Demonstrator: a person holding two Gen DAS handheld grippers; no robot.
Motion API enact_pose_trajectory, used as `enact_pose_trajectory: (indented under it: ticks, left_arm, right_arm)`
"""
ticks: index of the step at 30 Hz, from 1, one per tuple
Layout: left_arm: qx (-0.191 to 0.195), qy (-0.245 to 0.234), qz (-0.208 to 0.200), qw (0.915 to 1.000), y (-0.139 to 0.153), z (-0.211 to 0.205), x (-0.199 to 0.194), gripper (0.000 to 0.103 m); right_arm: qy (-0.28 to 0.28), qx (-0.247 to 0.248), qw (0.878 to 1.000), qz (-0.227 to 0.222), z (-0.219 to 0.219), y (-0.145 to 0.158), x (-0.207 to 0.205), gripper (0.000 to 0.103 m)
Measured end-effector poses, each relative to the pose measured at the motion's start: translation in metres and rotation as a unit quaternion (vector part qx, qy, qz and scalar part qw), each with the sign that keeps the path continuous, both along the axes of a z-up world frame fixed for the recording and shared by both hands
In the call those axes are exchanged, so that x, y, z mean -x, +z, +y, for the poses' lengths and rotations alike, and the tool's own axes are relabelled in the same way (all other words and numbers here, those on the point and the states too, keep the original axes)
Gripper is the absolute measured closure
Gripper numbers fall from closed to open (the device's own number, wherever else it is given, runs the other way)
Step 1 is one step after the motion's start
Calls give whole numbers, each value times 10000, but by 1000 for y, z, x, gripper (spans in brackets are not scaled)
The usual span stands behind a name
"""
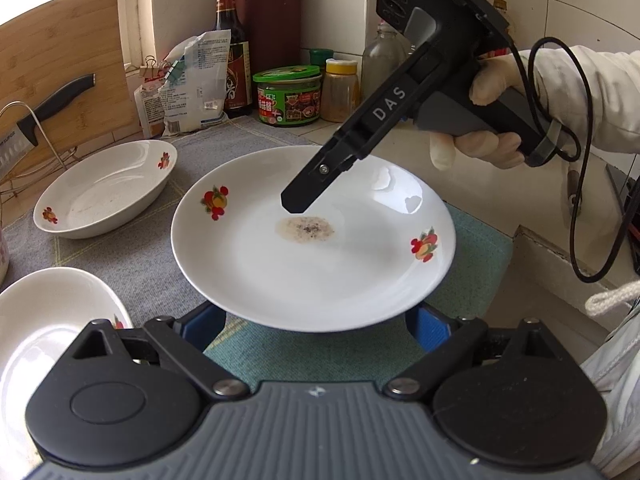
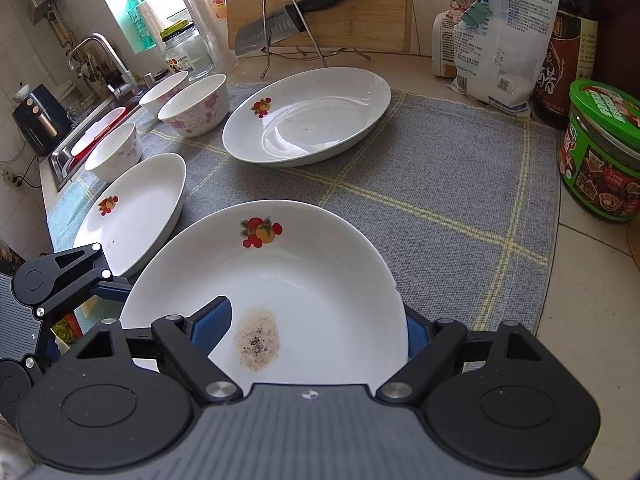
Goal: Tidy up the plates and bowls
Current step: 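Carry the stained plate with the right gripper toward the jar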
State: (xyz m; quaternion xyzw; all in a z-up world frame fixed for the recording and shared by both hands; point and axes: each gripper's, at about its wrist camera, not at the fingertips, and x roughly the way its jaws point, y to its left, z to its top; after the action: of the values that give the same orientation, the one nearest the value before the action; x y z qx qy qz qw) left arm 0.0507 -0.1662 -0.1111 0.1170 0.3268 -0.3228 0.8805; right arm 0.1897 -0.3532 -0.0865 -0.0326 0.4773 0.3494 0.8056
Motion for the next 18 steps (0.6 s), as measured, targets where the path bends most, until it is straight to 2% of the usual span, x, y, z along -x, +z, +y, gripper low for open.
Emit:
enact_pose_trajectory:
  ticks: [18]
  left_arm:
    - [22,-35,-27,10000,-1,-31,-64,7]
  right_arm:
    - [-196,3,9995,-265,-35,8,-56,13]
